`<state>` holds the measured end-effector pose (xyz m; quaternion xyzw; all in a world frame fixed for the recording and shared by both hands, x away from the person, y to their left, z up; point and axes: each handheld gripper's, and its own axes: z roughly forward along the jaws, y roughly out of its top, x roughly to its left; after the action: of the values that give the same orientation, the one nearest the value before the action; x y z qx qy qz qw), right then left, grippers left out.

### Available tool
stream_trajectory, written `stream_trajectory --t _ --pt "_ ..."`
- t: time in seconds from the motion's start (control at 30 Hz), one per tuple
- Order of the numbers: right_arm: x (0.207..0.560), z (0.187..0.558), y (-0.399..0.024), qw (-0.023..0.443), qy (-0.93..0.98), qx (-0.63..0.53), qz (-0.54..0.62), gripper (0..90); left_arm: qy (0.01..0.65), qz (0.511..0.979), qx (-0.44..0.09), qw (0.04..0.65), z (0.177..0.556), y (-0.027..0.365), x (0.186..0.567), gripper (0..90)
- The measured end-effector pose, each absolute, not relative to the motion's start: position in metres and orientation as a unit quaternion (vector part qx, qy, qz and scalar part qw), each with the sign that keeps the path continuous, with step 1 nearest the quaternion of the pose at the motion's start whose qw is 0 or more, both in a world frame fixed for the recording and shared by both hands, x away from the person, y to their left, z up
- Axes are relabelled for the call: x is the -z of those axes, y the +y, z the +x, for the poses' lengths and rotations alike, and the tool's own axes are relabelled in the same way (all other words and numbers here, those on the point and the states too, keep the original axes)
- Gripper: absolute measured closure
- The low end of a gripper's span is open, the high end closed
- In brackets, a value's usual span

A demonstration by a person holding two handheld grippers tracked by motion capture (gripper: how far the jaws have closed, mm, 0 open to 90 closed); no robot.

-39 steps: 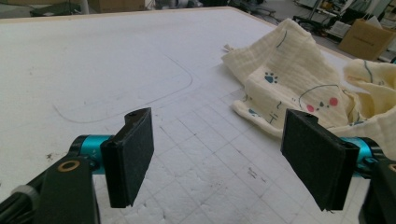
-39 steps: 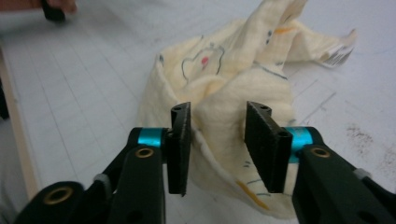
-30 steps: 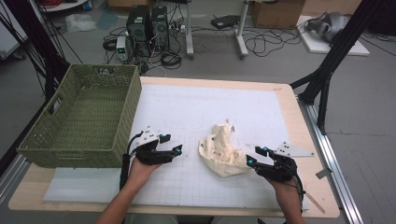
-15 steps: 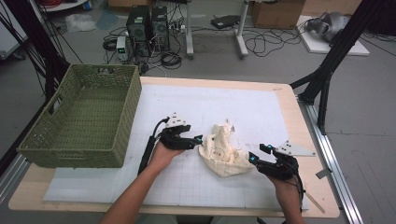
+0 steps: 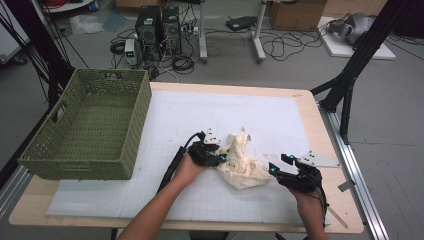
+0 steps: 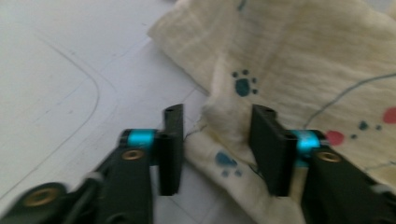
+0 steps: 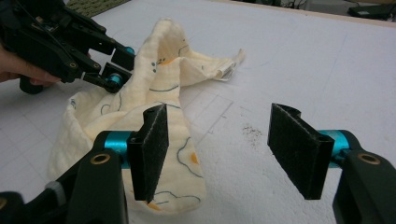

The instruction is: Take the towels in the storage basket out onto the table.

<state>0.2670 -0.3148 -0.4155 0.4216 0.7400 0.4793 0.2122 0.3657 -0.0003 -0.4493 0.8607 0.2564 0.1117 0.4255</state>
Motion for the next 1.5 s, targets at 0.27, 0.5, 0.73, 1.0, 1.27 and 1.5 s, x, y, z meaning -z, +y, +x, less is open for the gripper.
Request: stream_trajectory --t 0.27,0.5,0.73,1.0,1.27,1.5 --pt "0.416 0.265 -0.316 0.214 0.739 -0.477 0.425 37.9 0.298 0.822 -0.143 0.463 0.354 0.038 0.433 82.3" --pt "0.416 0.266 -0.313 0.215 0.74 -0.477 0.424 37.9 0.332 0.791 -0.172 0.484 0.335 0.093 0.429 82.3" --pt "0.419 0.269 -0.3 0.211 0.749 -0.47 0.417 38.1 0.363 0.771 -0.189 0.489 0.319 0.126 0.436 82.1" --pt "0.425 0.273 -0.29 0.209 0.761 -0.452 0.416 38.8 0.377 0.759 -0.196 0.493 0.31 0.141 0.433 81.3" --pt "0.432 0.279 -0.274 0.2 0.777 -0.437 0.407 38.7 0.387 0.752 -0.197 0.495 0.308 0.147 0.434 80.6" --pt "0.422 0.28 -0.243 0.182 0.781 -0.466 0.375 37.9 0.388 0.757 -0.193 0.489 0.31 0.145 0.439 80.6"
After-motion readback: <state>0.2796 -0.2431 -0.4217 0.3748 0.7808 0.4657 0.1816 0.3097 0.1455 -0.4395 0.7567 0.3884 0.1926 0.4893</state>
